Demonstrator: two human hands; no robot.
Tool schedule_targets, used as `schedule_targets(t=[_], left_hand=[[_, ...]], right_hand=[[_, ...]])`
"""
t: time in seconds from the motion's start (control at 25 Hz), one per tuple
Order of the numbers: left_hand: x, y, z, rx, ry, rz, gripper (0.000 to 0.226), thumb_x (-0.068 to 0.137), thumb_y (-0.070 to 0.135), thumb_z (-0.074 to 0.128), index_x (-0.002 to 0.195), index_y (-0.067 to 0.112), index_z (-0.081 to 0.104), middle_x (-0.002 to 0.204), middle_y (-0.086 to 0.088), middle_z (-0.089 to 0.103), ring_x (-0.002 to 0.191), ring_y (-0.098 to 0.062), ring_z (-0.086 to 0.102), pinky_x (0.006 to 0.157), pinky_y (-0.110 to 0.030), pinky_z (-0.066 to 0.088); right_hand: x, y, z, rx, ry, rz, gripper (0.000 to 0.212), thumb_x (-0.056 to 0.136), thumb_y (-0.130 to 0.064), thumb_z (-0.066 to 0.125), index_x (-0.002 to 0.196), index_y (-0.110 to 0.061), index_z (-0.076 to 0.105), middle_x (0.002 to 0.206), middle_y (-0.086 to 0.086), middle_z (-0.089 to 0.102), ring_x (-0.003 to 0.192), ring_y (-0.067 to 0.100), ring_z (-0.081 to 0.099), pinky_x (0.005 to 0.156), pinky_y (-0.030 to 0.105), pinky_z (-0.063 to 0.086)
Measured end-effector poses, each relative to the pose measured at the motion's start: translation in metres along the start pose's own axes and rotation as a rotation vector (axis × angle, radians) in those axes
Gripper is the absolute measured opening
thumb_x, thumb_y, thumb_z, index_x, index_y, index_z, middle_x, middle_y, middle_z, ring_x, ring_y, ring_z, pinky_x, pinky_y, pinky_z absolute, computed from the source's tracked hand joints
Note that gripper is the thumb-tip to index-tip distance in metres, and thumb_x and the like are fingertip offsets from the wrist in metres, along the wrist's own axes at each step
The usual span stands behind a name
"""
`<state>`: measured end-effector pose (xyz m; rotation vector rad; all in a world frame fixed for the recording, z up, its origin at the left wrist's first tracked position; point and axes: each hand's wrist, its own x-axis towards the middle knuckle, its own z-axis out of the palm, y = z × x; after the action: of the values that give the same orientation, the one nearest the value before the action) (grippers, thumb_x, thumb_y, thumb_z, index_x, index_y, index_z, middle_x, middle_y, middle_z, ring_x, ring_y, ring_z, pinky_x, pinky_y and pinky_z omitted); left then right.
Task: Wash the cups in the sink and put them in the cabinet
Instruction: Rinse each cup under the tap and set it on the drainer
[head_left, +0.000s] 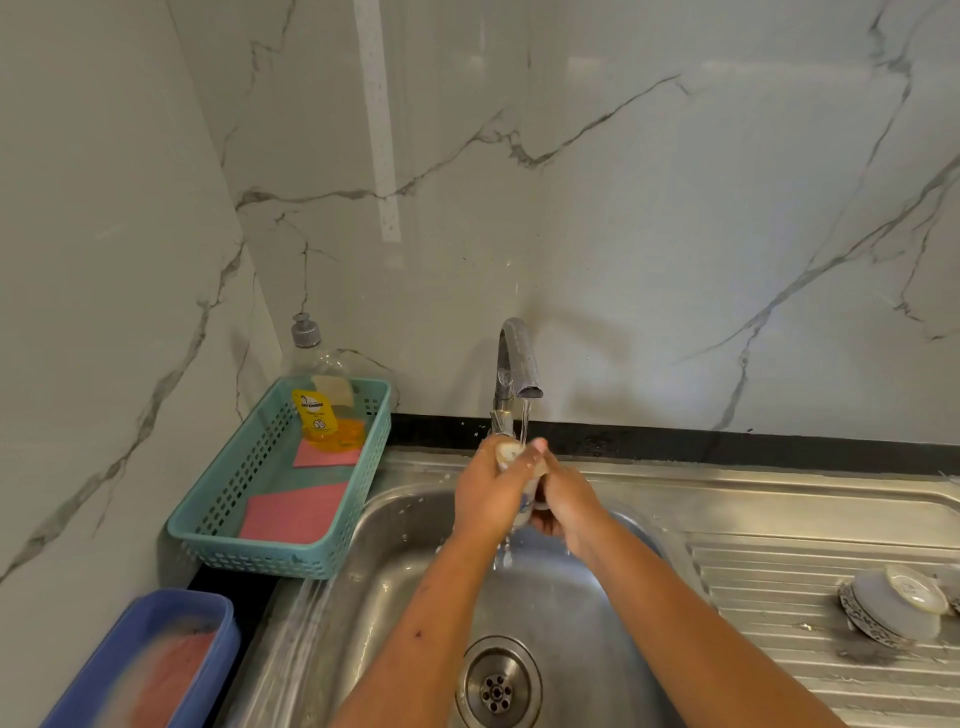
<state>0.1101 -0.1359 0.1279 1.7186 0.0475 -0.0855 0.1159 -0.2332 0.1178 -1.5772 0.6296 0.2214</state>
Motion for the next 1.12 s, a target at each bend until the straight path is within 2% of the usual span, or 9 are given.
schedule_targets(t=[0.12, 0.28, 0.36, 0.44, 0.6, 0.72, 0.84, 1.0, 1.12], left_hand=[[0.004, 0.0, -0.008, 0.117, -0.121, 0.1, 0.039, 0.075, 0.042, 0.077, 0.101, 0.029, 0.051, 0.092, 0.011, 0.061, 0.086, -0.006, 0.062, 0.077, -0.027, 0.054], [0.005, -0.006, -0.002, -0.119, -0.02, 0.107, 0.033, 0.088, 0.039, 0.062, 0.11, 0.02, 0.046, 0.096, -0.001, 0.062, 0.086, -0.015, 0.064, 0.074, -0.03, 0.055], [0.006, -0.007, -0.001, -0.118, 0.023, 0.12, 0.026, 0.098, 0.041, 0.042, 0.109, 0.019, 0.046, 0.094, 0.0, 0.062, 0.088, -0.014, 0.063, 0.077, -0.027, 0.053], [0.006, -0.005, 0.0, -0.161, 0.069, 0.081, 0.039, 0.103, 0.039, 0.025, 0.104, 0.012, 0.053, 0.087, 0.001, 0.061, 0.084, -0.012, 0.06, 0.07, -0.02, 0.047], [0.002, -0.002, 0.008, -0.168, 0.19, 0.026, 0.046, 0.102, 0.042, 0.02, 0.101, 0.012, 0.055, 0.088, -0.003, 0.063, 0.088, -0.019, 0.062, 0.076, -0.032, 0.05], [-0.002, -0.006, 0.01, -0.121, 0.262, 0.082, 0.035, 0.102, 0.04, 0.023, 0.106, 0.019, 0.05, 0.088, 0.004, 0.059, 0.086, -0.016, 0.06, 0.069, -0.027, 0.046], [-0.009, -0.003, 0.011, -0.178, 0.2, 0.083, 0.02, 0.099, 0.041, 0.04, 0.109, 0.024, 0.044, 0.092, 0.007, 0.06, 0.086, -0.012, 0.062, 0.067, -0.018, 0.048], [0.005, -0.002, 0.001, -0.455, 0.022, -0.193, 0.048, 0.084, 0.047, 0.066, 0.118, 0.018, 0.048, 0.103, -0.01, 0.066, 0.091, -0.024, 0.068, 0.081, -0.041, 0.058], [0.017, -0.008, -0.006, -0.561, 0.026, -0.301, 0.053, 0.08, 0.041, 0.073, 0.119, 0.01, 0.056, 0.109, -0.018, 0.068, 0.093, -0.029, 0.069, 0.072, -0.041, 0.059]], right_hand=[[-0.006, -0.01, -0.001, -0.071, -0.03, 0.051, 0.044, 0.098, -0.054, 0.033, 0.094, -0.019, 0.06, 0.063, 0.006, 0.058, 0.046, 0.014, 0.052, 0.036, 0.018, 0.037], [-0.009, -0.003, 0.011, -0.306, 0.203, -0.588, 0.032, 0.103, -0.034, 0.03, 0.089, -0.014, 0.051, 0.075, 0.002, 0.058, 0.072, 0.022, 0.059, 0.06, 0.031, 0.044], [-0.008, 0.006, 0.009, -0.396, 0.166, -0.857, 0.026, 0.102, -0.033, 0.034, 0.089, -0.018, 0.052, 0.075, -0.004, 0.056, 0.074, 0.013, 0.056, 0.063, 0.027, 0.043], [-0.002, 0.01, 0.002, -0.551, 0.067, -0.953, 0.024, 0.1, -0.037, 0.039, 0.094, -0.021, 0.055, 0.081, -0.006, 0.054, 0.077, 0.003, 0.051, 0.066, 0.019, 0.038], [-0.008, -0.006, 0.007, -0.447, 0.025, -0.738, 0.034, 0.091, -0.05, 0.052, 0.085, -0.016, 0.056, 0.077, -0.003, 0.057, 0.072, 0.009, 0.055, 0.063, 0.017, 0.039], [-0.011, -0.019, 0.017, -0.432, 0.082, -0.591, 0.043, 0.088, -0.056, 0.052, 0.071, -0.017, 0.054, 0.063, -0.004, 0.057, 0.062, 0.013, 0.057, 0.059, 0.024, 0.043], [-0.004, -0.028, 0.02, -0.464, 0.235, -0.563, 0.048, 0.099, -0.045, 0.037, 0.075, -0.012, 0.062, 0.074, 0.003, 0.064, 0.072, 0.02, 0.062, 0.061, 0.029, 0.043], [0.004, -0.034, 0.023, -0.441, 0.286, -0.561, 0.04, 0.101, -0.03, 0.036, 0.074, -0.01, 0.058, 0.076, 0.008, 0.062, 0.073, 0.023, 0.058, 0.063, 0.028, 0.038], [0.002, -0.038, 0.027, -0.45, 0.21, -0.691, 0.027, 0.099, -0.019, 0.042, 0.08, -0.009, 0.06, 0.075, 0.002, 0.059, 0.072, 0.018, 0.057, 0.059, 0.021, 0.04]])
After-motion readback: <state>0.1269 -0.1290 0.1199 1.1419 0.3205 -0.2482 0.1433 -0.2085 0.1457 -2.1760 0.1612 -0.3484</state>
